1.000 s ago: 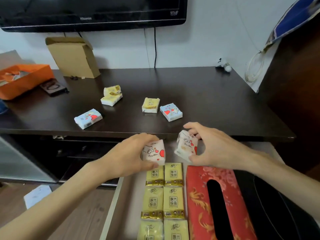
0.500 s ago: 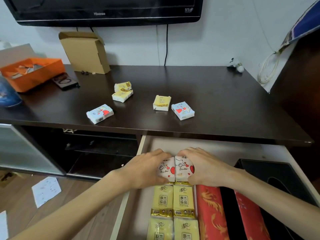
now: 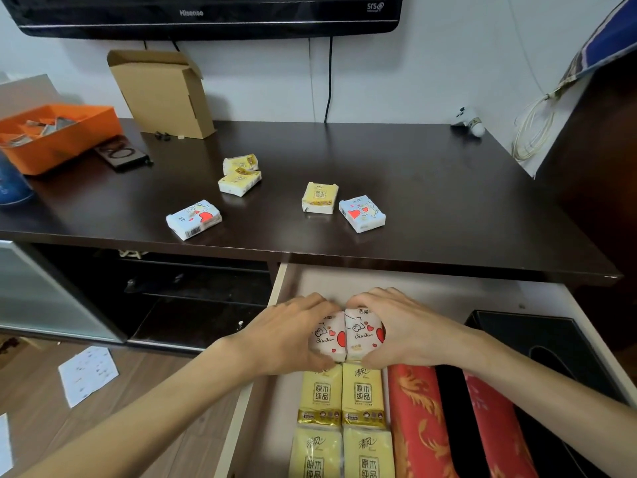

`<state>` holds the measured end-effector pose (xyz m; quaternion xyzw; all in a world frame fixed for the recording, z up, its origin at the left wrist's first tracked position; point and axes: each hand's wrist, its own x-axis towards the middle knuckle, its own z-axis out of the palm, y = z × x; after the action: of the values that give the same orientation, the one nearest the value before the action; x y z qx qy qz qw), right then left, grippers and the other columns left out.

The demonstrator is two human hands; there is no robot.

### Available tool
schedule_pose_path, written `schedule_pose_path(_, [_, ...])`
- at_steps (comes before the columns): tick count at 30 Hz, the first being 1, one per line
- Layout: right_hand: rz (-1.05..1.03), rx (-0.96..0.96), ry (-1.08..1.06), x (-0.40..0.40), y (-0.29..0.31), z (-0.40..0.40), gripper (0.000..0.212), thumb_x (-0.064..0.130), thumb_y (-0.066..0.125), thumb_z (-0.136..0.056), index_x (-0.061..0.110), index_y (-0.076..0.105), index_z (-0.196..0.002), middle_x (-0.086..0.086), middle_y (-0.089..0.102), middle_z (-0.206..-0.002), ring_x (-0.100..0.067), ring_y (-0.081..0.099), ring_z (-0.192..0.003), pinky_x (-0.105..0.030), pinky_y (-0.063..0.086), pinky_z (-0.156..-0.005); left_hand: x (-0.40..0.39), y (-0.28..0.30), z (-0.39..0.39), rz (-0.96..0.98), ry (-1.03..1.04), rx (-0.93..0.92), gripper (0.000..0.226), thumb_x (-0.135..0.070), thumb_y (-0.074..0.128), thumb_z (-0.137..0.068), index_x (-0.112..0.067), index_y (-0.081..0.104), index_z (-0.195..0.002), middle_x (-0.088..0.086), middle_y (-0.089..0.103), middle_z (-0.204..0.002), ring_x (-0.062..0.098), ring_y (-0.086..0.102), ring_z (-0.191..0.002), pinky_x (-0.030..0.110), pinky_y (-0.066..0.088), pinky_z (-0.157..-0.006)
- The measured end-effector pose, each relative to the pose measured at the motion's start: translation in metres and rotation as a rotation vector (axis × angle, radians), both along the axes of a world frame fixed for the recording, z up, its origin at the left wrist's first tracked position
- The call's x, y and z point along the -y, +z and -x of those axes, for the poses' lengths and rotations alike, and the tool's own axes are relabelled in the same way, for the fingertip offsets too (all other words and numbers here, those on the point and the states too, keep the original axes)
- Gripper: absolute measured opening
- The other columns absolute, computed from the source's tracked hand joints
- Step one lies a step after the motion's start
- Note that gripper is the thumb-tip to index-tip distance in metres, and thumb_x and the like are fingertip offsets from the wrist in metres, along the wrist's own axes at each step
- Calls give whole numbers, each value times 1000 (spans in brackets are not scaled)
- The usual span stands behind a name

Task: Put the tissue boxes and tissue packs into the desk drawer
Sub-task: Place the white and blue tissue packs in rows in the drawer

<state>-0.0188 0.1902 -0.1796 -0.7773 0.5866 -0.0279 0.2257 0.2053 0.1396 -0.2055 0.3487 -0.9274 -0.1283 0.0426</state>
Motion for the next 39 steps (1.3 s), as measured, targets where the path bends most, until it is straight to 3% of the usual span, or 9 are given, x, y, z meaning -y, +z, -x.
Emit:
schedule_pose_path(3, [39,94,-46,-1,10,3,68,55,76,-75,39,53,-136,22,52,-127,-3,46,-119,-32,46,-96,-2,9,-3,-6,8,-26,81,-66,67,-74,-37,36,-142,-19,48,-131,5,48,-115,21,43,-81])
schedule_pose_path(6, [132,299,-58,5,26,3,37,45,72,-86,40,67,-122,26,63,-120,2,55,-118,-28,46,-98,1,28,-13,21,53,-78,61,-65,57,-84,-41,43,-138,-22,52,-129,3,51,-116,30,49,-85])
schedule_pose_path(11, [230,569,-90,40,54,-13,16,18,70,-92,31,77,-99,22,74,-96,1,69,-93,-23,55,-80,20,70,-43,143,271,-299,18,-44,57,-89,-36,68,-100,-21,69,-92,-2,63,-87,32,53,-73])
schedule_pose_path(14, [378,462,-150,77,58,-17,14,22,70,-92,31,76,-100,18,73,-97,0,64,-85,-30,50,-76,46,82,-70,206,414,-391,15,-39,59,-89,-34,71,-96,-22,69,-91,-4,63,-88,33,56,-75])
schedule_pose_path(17, [520,128,-228,111,57,-10,27,29,70,-91,27,69,-118,9,61,-128,-13,49,-116,-38,45,-82,83,85,-98,320,533,-270,34,-40,62,-90,-29,66,-121,-9,58,-129,10,50,-120,40,50,-92])
schedule_pose_path(20, [465,-21,-294,128,50,-4,46,37,70,-91,23,59,-134,3,49,-144,-19,42,-130,-33,39,-82,110,82,-112,225,665,-81,53,-41,64,-90,-25,52,-139,8,39,-152,31,36,-138,48,42,-103])
schedule_pose_path(26, [385,-71,-294,125,44,0,57,44,69,-91,27,52,-142,4,46,-148,-21,44,-128,-36,41,-79,114,70,-104,193,644,15,55,-46,60,-90,-27,49,-141,6,44,-143,30,39,-128,43,46,-90])
schedule_pose_path(32, [263,-134,-154,106,58,8,59,52,65,-87,30,51,-140,11,53,-130,-16,36,-115,-41,46,-76,96,78,-76,153,502,-10,66,-57,65,-82,-30,52,-140,-1,37,-151,24,35,-134,42,45,-95])
schedule_pose_path(39, [227,-36,-109,100,68,12,67,42,75,-90,27,49,-150,8,56,-136,-13,46,-116,-41,49,-95,100,92,-53,-74,371,-36,63,-45,75,-79,-32,52,-137,-2,54,-132,20,52,-118,31,41,-86])
